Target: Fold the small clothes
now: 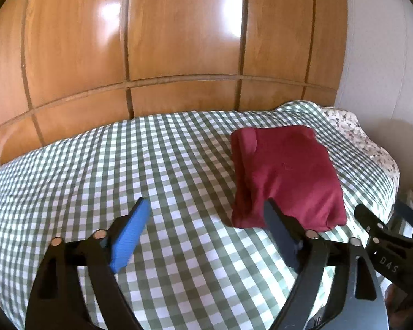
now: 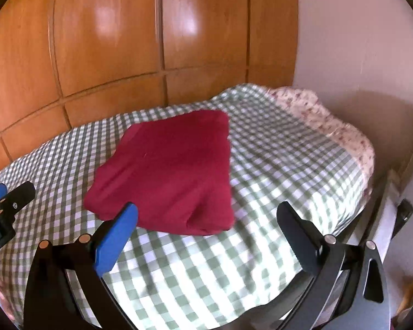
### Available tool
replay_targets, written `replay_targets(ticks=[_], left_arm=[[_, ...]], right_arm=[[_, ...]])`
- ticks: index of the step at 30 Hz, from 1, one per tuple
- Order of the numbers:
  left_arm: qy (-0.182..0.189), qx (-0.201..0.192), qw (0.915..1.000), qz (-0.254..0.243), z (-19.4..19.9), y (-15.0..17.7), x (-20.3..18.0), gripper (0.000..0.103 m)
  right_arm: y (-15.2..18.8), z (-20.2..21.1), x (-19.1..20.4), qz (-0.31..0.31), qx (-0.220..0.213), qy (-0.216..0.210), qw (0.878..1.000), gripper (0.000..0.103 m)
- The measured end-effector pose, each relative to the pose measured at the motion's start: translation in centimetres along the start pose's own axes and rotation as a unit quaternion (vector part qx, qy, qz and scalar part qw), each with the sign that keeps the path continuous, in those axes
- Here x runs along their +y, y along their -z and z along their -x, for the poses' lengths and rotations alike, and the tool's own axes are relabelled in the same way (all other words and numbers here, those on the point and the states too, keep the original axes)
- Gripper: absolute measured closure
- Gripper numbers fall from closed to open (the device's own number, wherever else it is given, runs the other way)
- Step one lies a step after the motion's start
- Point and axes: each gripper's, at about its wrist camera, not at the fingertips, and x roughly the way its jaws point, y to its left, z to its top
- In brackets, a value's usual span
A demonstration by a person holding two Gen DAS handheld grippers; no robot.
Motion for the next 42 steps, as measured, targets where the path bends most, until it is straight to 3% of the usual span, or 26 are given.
replay_targets(ticks=[14, 22, 28, 42], left_arm=[[-0.025, -0.011, 0.9996, 0.005, 0.3, 0.6, -0.1, 0.004], [-0.071, -0.020, 0.9969, -0.027, -0.8, 1.0, -0.3, 0.004], [-0.066, -0.018, 0.9976, 0.011, -1.8, 0.5, 0.6, 0.004], [-0.055, 0.007, 0.9982, 0.024, -2.8, 1.2, -0.1, 0.004]], right_arm=[[0.3, -0.1, 0.6, 0.003, 0.013, 0.021, 1.000, 0.002], [-0.9, -2.2, 0.6, -0.053, 0.022, 0.026, 0.998, 0.002], [-0.3, -4.0, 1.9, -0.028, 0.033, 0.024, 0.999, 0.002], [0.1, -3.6, 2.4, -0.017, 0.017, 0.024, 0.999, 0.002]])
